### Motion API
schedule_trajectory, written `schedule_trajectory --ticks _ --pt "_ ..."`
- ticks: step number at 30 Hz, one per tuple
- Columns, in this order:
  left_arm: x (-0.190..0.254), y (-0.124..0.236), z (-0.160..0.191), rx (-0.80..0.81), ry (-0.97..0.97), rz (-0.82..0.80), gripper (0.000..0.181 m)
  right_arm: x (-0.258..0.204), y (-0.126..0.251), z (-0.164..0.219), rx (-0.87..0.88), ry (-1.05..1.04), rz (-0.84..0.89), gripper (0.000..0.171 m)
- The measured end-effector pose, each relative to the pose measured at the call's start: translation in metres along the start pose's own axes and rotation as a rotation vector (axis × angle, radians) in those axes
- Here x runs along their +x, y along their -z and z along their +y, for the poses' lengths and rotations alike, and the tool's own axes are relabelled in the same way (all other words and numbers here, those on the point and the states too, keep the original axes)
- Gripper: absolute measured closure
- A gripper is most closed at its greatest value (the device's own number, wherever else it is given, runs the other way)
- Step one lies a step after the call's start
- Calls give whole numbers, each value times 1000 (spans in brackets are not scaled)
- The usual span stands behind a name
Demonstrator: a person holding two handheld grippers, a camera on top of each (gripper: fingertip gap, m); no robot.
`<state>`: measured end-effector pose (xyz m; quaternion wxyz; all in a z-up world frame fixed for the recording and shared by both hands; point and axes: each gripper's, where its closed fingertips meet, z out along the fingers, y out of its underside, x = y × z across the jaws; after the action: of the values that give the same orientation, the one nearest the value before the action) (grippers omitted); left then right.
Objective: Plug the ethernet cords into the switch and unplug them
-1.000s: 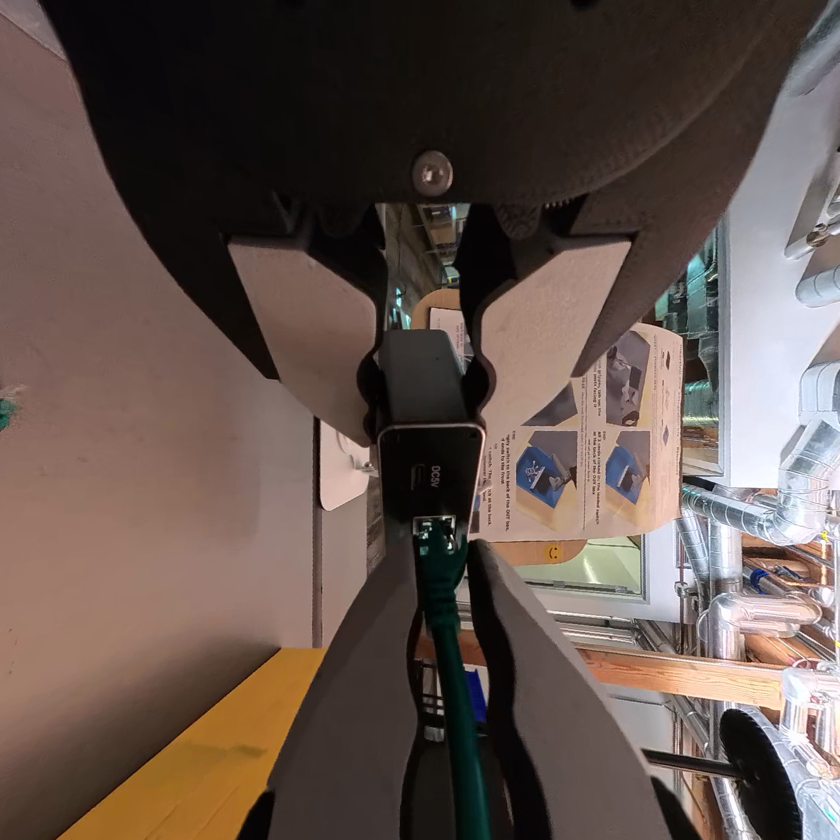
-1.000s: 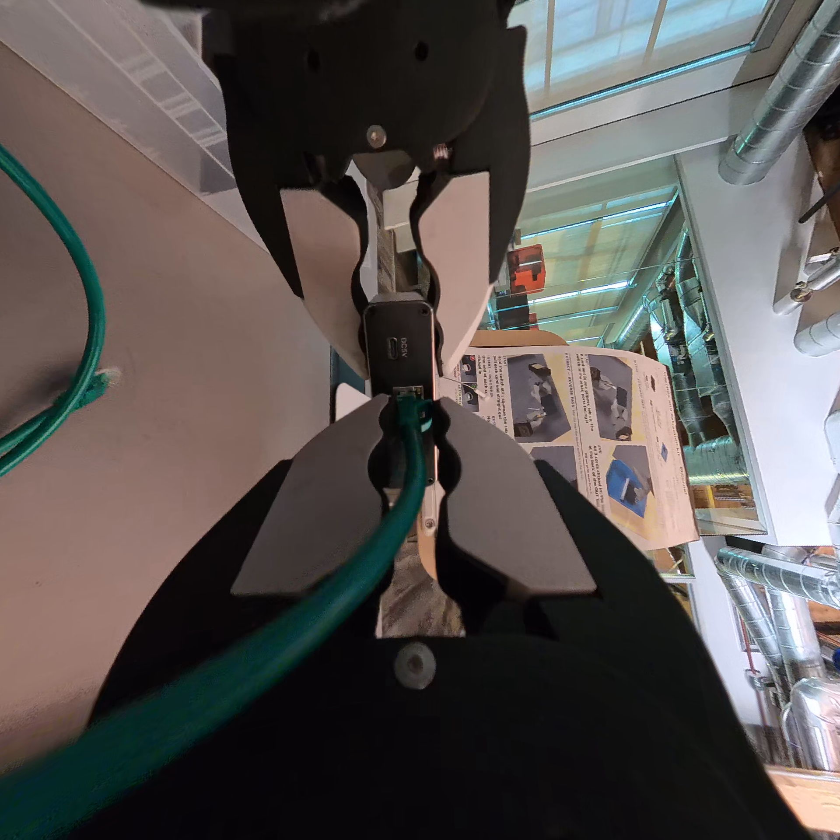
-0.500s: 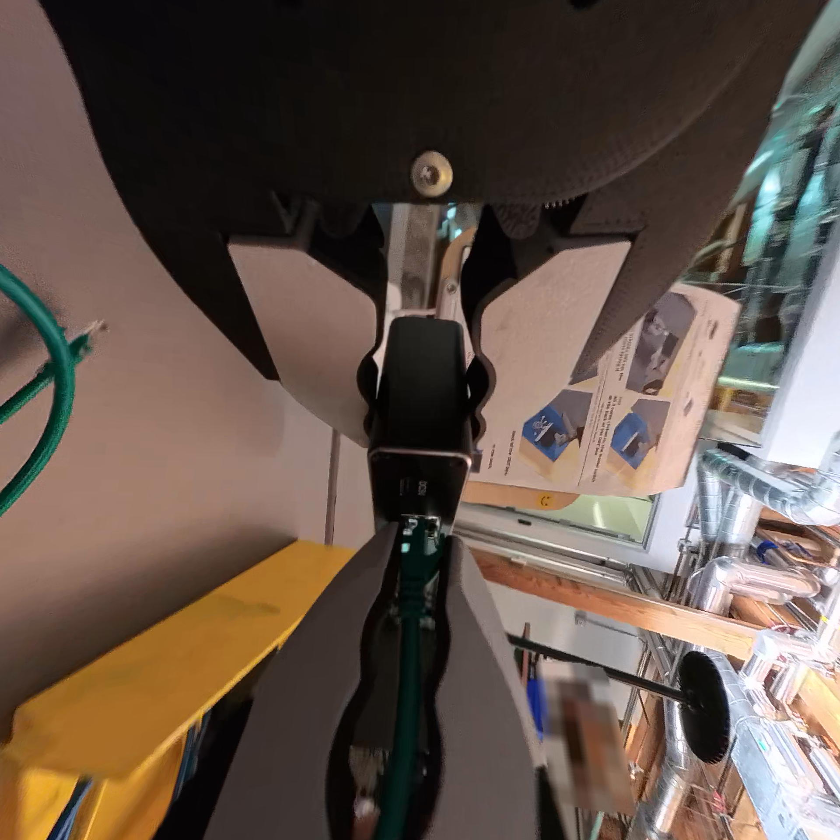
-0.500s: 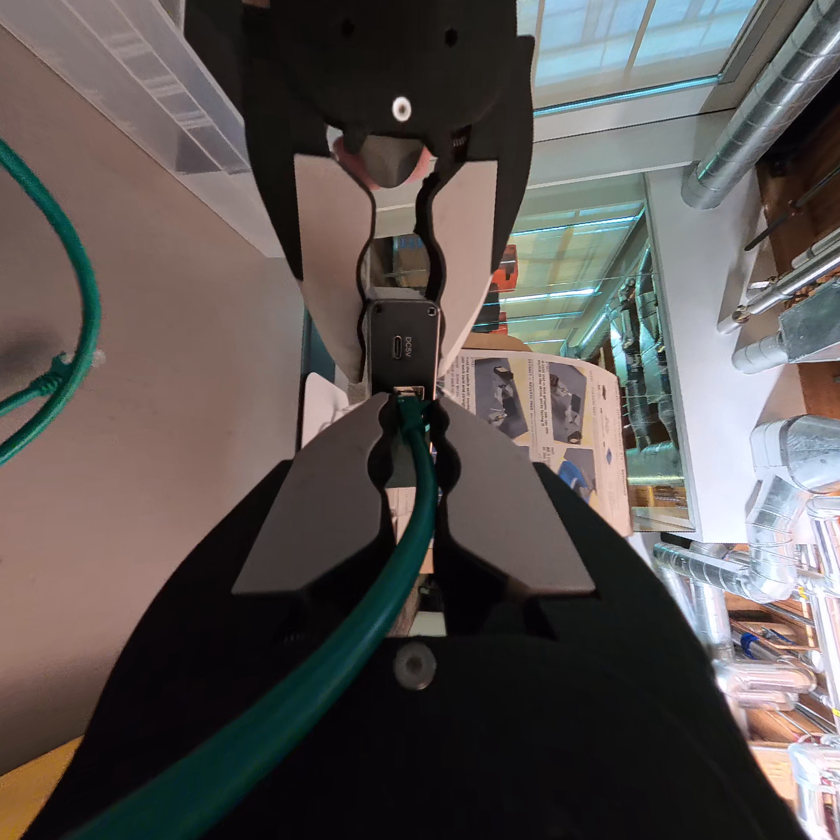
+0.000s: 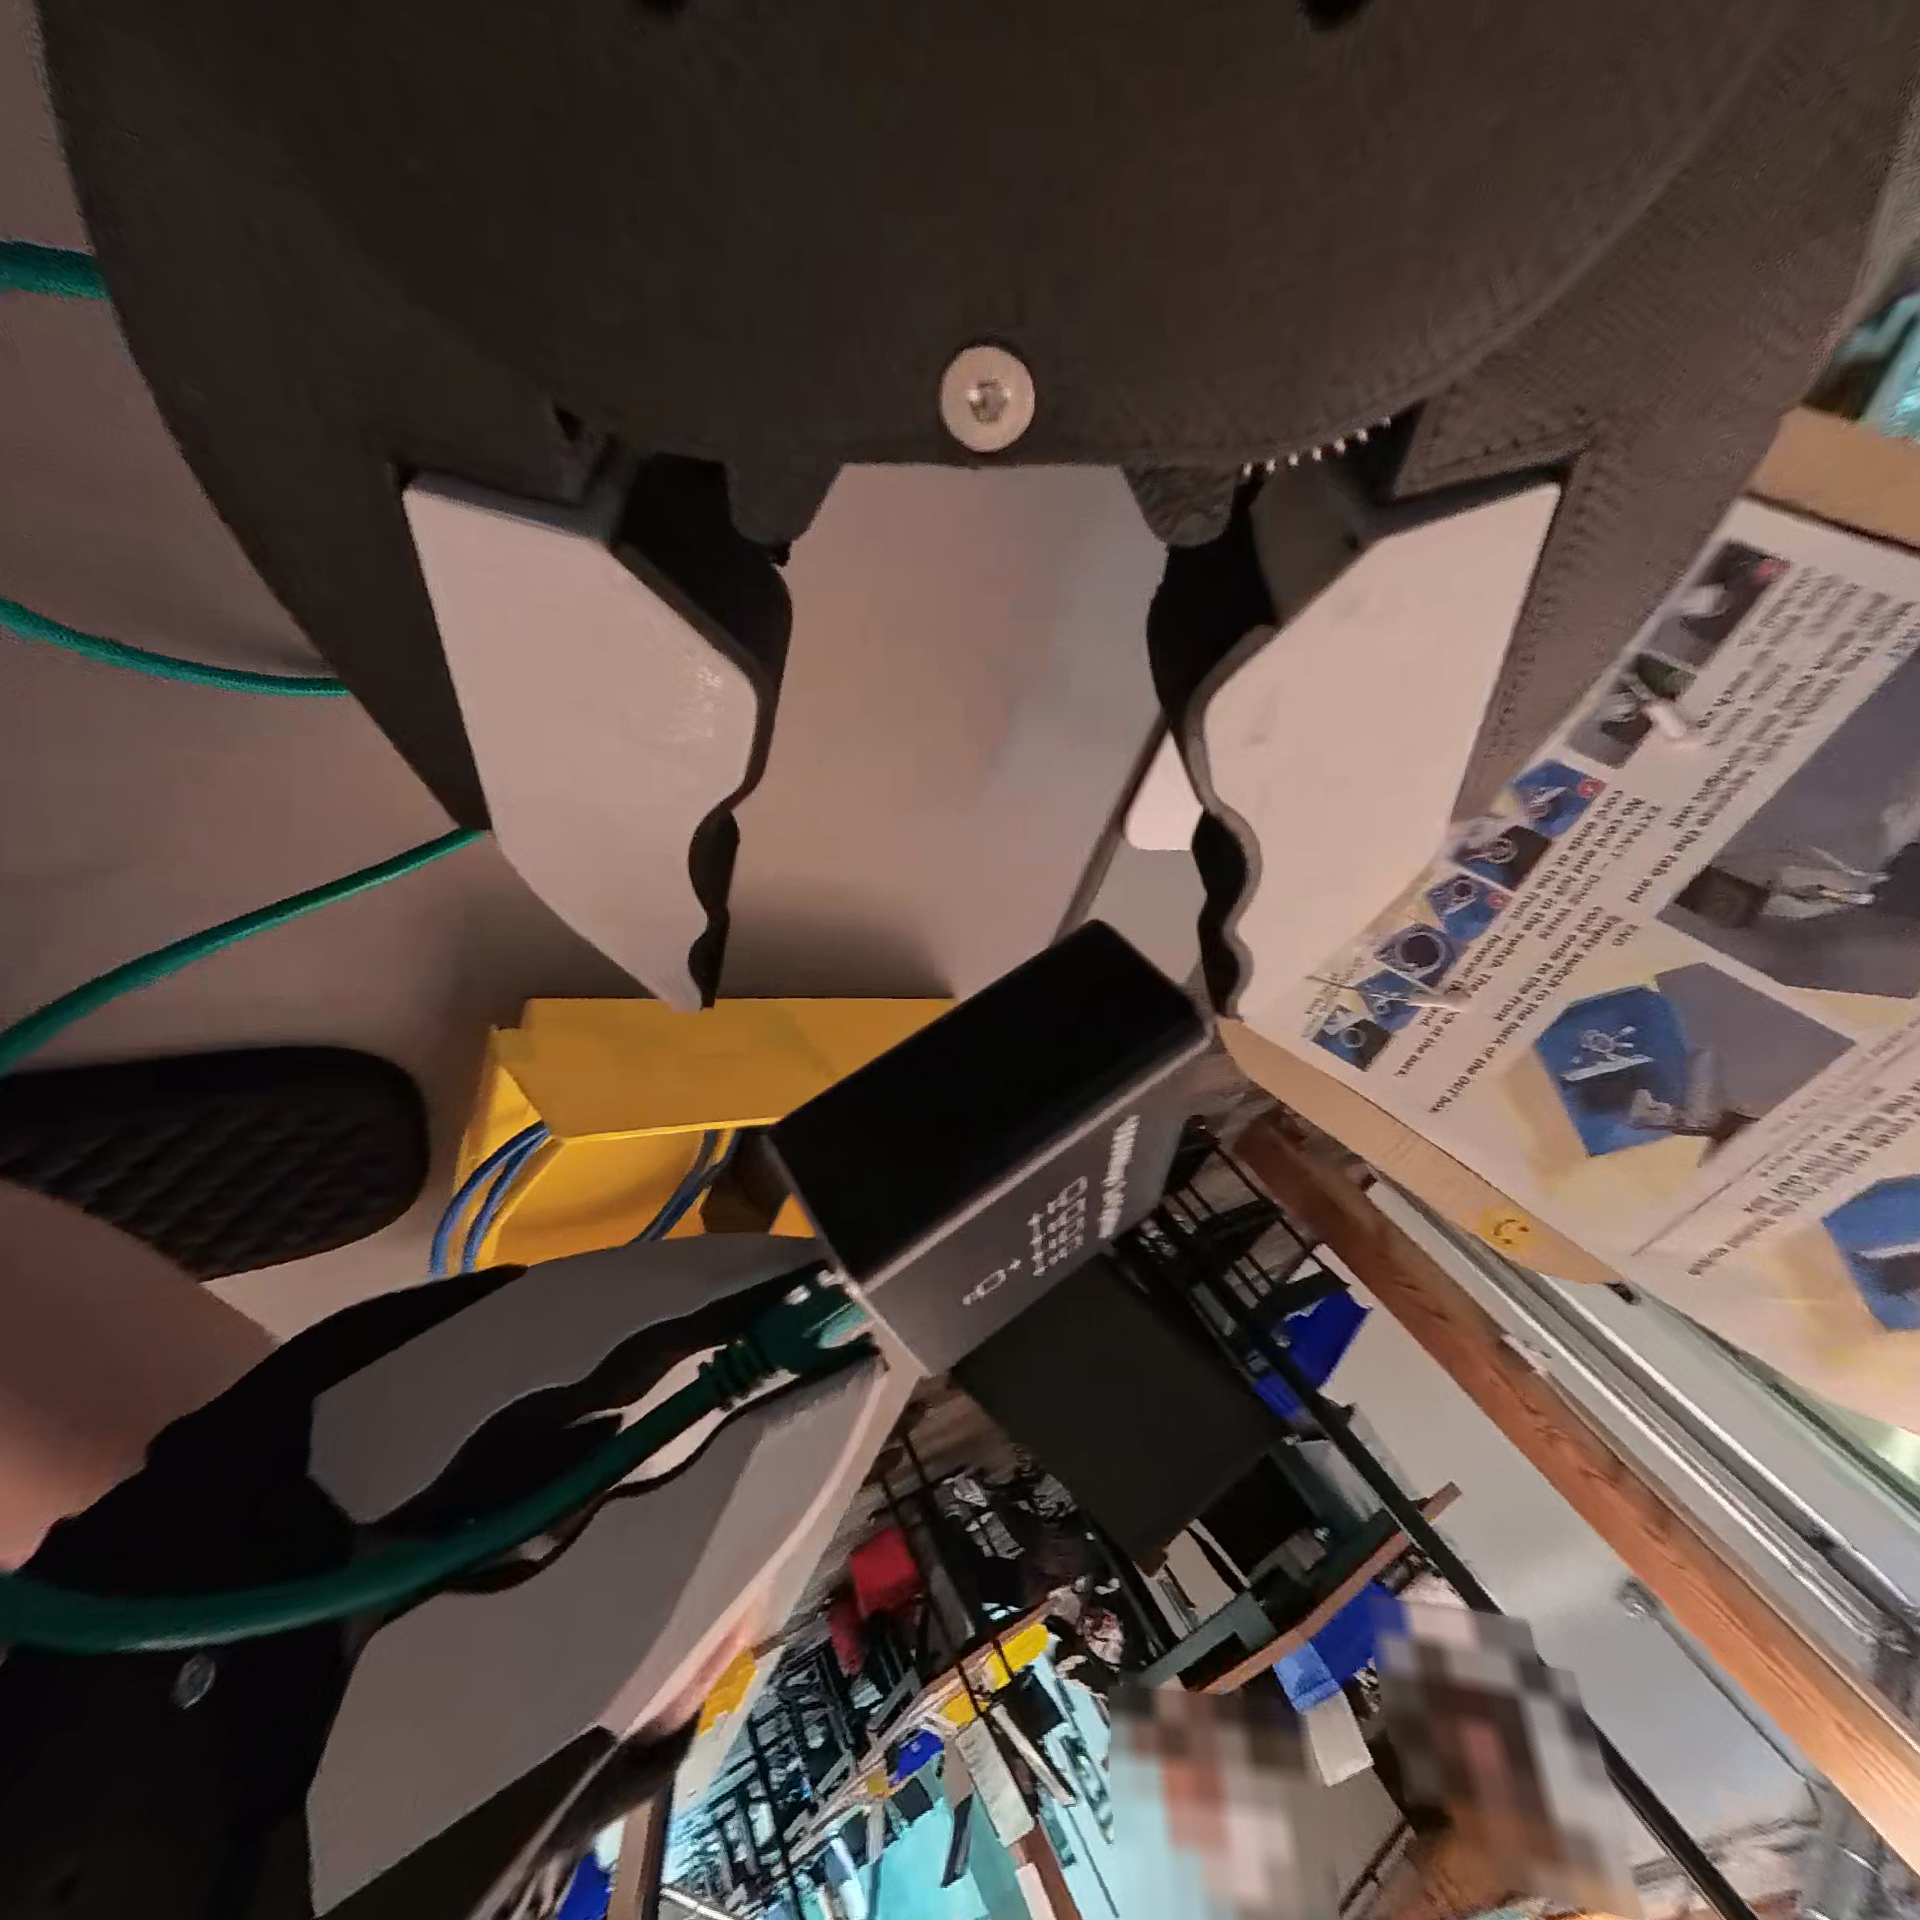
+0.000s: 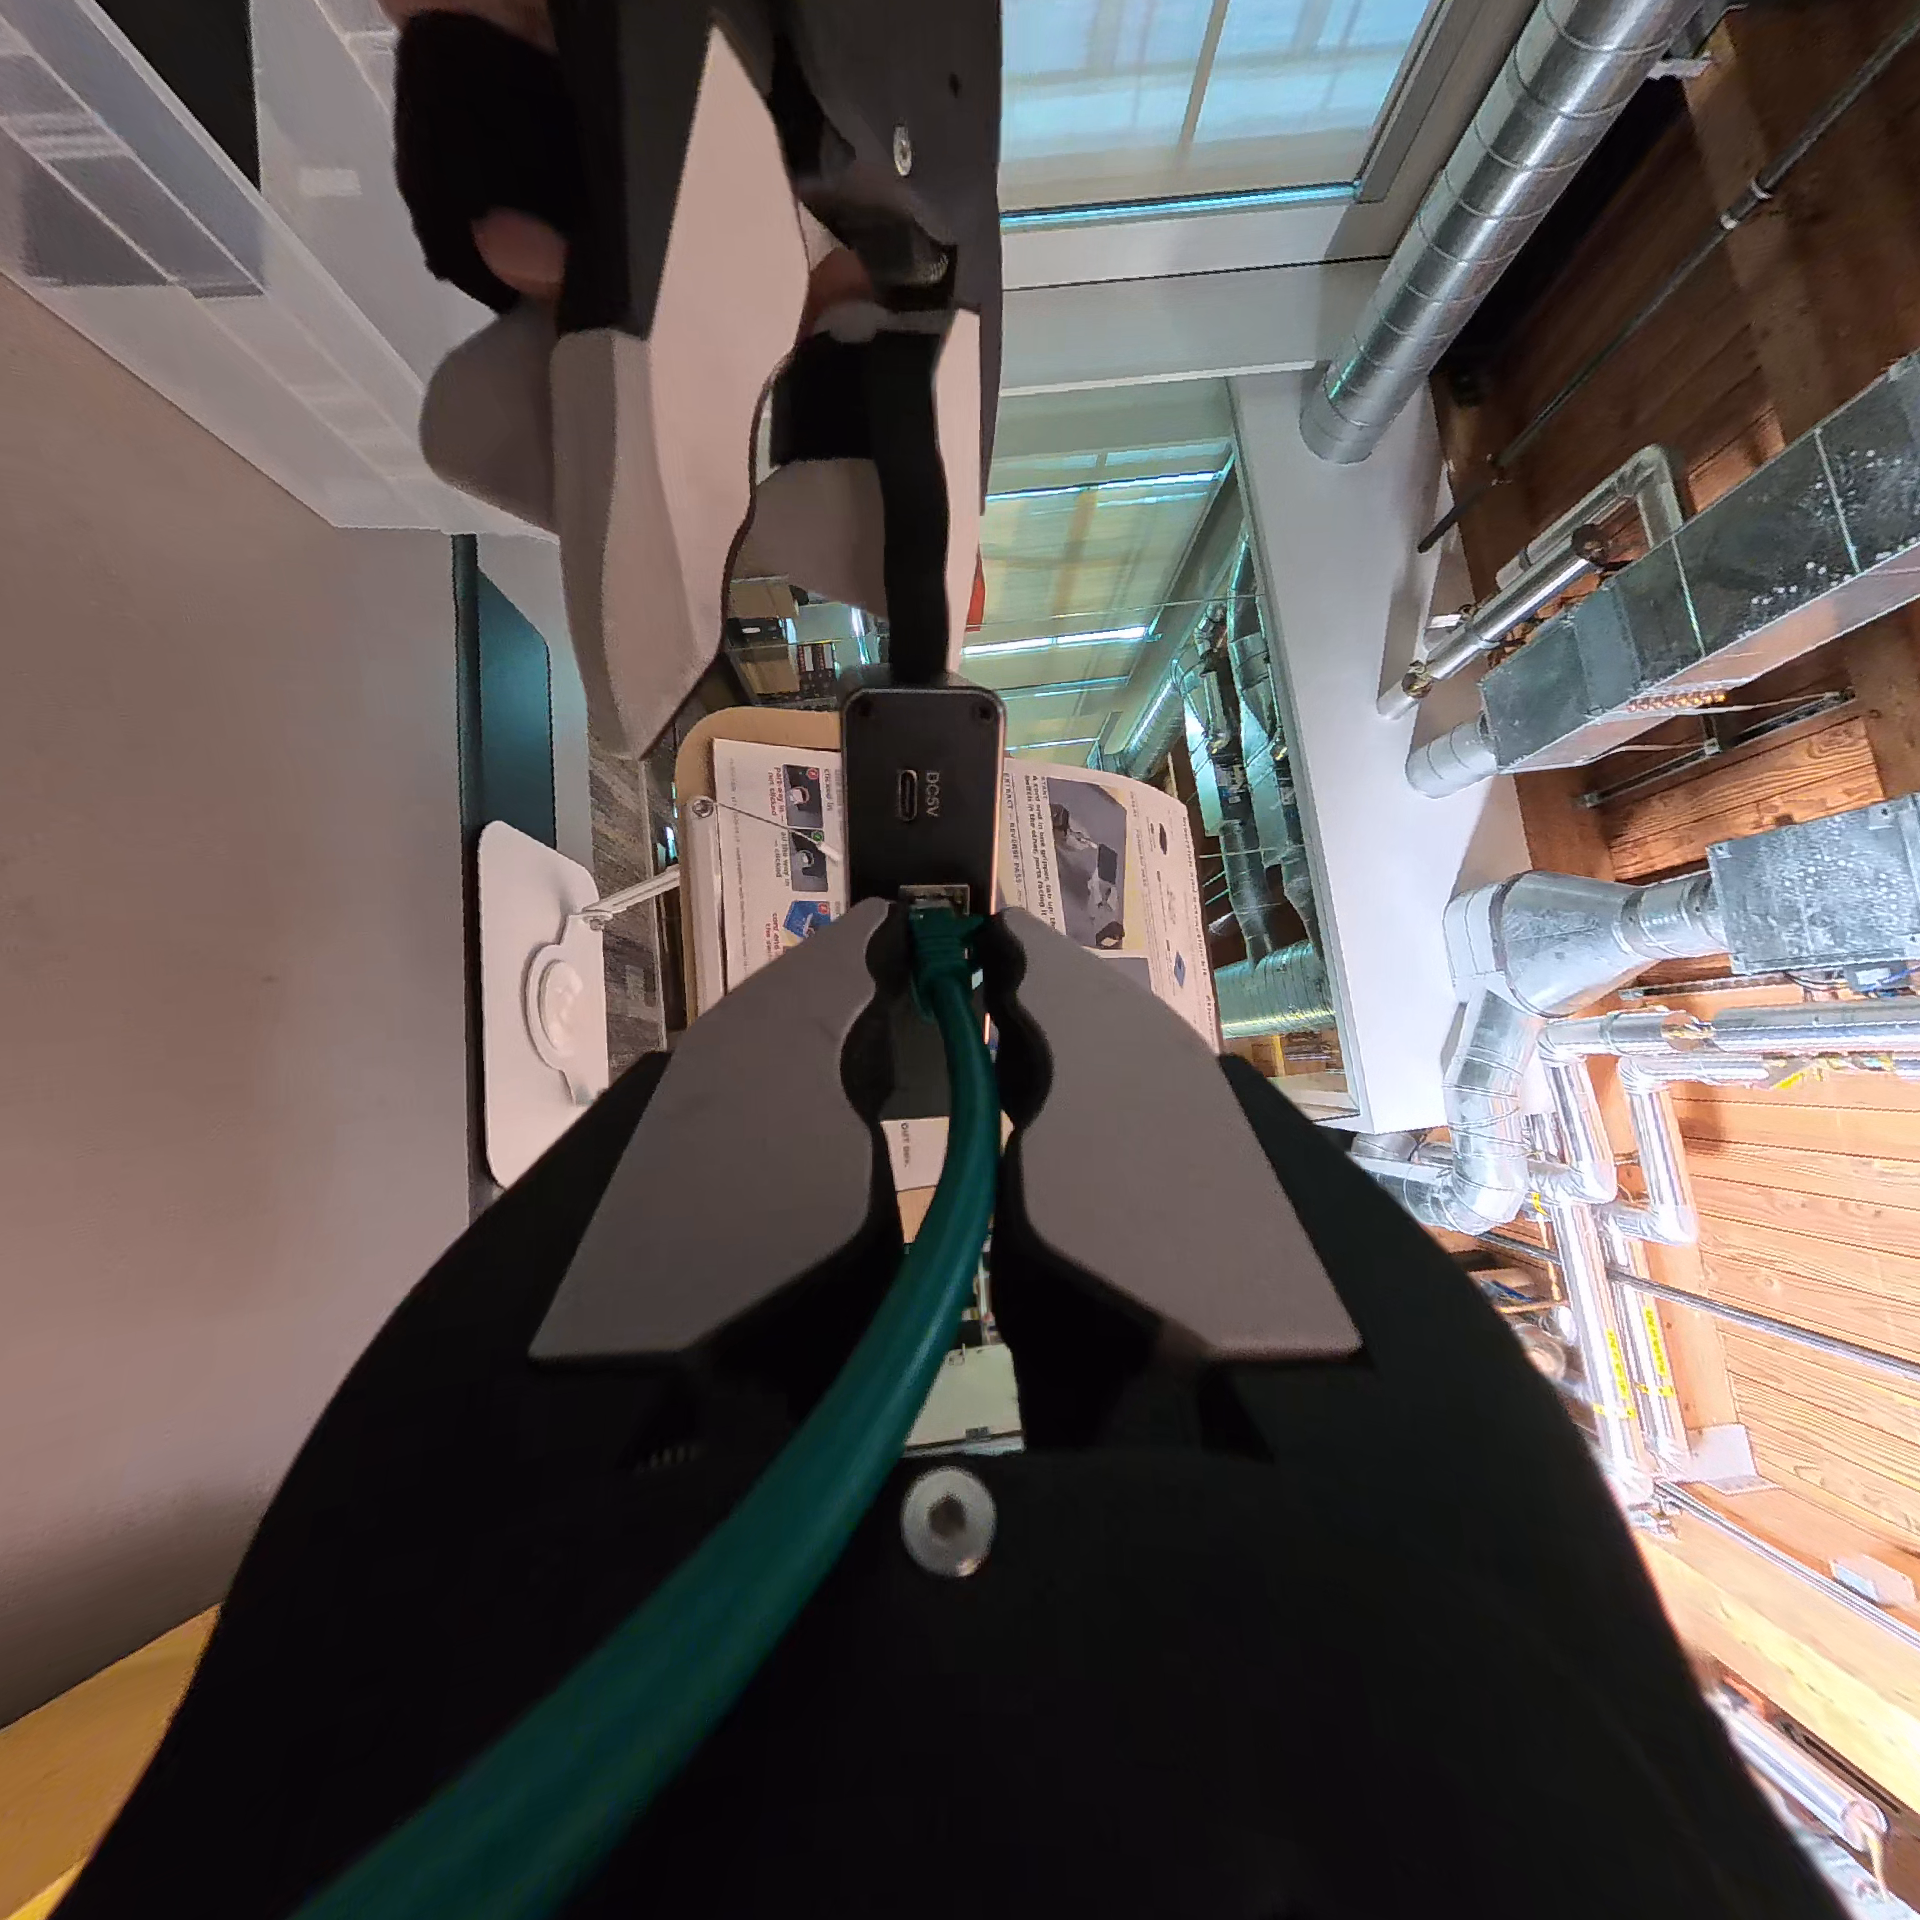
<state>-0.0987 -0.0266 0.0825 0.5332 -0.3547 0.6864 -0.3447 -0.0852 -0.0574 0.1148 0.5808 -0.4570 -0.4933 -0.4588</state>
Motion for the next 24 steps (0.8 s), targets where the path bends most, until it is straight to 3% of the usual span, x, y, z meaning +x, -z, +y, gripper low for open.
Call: schedule_trajectory --ticks 4,8,10,12,14,17,19,24 --pt "2 -3 -5 22 213 79 84 -2 -2 1 -4 15 6 157" --pt "0 3 -17 103 279 115 97 -4 -3 0 -2 17 0 157" --pt "-7 4 -11 66 145 18 103 -3 -2 1 4 3 -6 157" --pt "-16 7 -4 5 -66 -120 94 -4 0 2 20 -23 -33 157" --pt "-17 9 -2 -33 -265 -212 95 -10 3 -2 58 -61 -98 157" --pt "-5 5 3 -63 -543 -257 121 -14 9 -14 142 -141 -174 157" --pt "4 1 0 -36 -643 -275 138 -16 12 -21 182 -173 -215 157" --pt "11 -9 8 -109 -747 -286 144 -25 12 -21 186 -198 -275 156"
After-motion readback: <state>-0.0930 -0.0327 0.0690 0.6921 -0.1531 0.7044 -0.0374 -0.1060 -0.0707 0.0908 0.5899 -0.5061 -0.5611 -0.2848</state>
